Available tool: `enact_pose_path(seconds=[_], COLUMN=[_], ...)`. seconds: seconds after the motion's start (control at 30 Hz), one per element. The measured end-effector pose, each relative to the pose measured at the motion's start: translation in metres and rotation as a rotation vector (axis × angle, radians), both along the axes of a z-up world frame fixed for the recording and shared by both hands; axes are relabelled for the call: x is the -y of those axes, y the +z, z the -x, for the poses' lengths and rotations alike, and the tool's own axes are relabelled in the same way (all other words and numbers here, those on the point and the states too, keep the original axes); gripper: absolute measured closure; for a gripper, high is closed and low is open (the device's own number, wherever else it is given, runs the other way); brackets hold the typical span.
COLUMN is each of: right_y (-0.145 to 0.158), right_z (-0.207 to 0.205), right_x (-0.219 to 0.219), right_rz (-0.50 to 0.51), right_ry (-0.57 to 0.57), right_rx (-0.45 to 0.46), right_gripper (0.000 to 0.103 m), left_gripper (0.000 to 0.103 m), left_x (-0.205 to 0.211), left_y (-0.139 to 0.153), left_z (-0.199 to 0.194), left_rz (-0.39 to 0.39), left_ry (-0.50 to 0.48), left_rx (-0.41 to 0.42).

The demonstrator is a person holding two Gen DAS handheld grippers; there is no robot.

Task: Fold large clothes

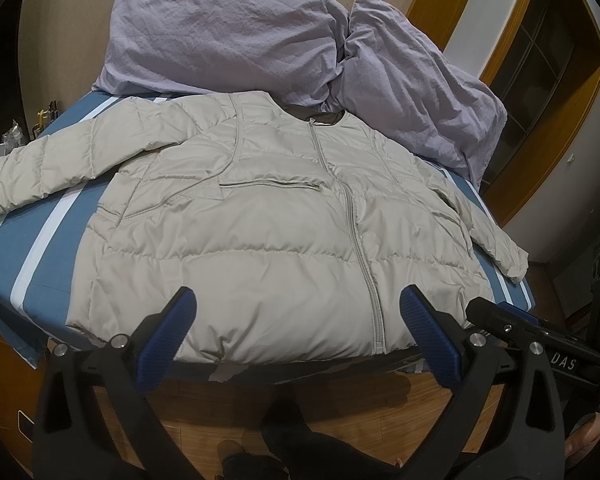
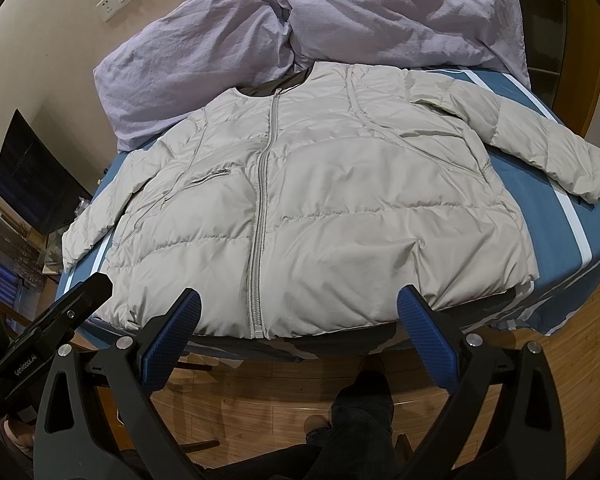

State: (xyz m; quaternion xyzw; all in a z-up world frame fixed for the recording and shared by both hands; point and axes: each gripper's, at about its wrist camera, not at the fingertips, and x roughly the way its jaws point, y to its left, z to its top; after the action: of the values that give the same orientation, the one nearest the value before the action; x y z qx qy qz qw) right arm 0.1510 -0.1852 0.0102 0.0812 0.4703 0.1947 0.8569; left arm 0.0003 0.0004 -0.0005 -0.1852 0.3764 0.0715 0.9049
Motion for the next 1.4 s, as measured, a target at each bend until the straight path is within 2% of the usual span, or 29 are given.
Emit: enact_pose_path(seconds=[0.93,1.4], right_y=[-0.002,-0.010], right_z=[-0.004,-0.049], right_x=[0.002,0.019], right_rz=[-0.001,0.029], right_ry=[-0.008,-0.082], right_rx=[-0.003,-0.001], right_gripper=[0.003,0.003], left_gripper=[0.002,0.002], left_x=[0.000,-0.013], left_y=[0.000,-0.016], left_z=[0.000,-0.035], left_rz=[0.002,-0.008], left_ry=[-0.004,0.026], left_rx=[-0.004,-0.063])
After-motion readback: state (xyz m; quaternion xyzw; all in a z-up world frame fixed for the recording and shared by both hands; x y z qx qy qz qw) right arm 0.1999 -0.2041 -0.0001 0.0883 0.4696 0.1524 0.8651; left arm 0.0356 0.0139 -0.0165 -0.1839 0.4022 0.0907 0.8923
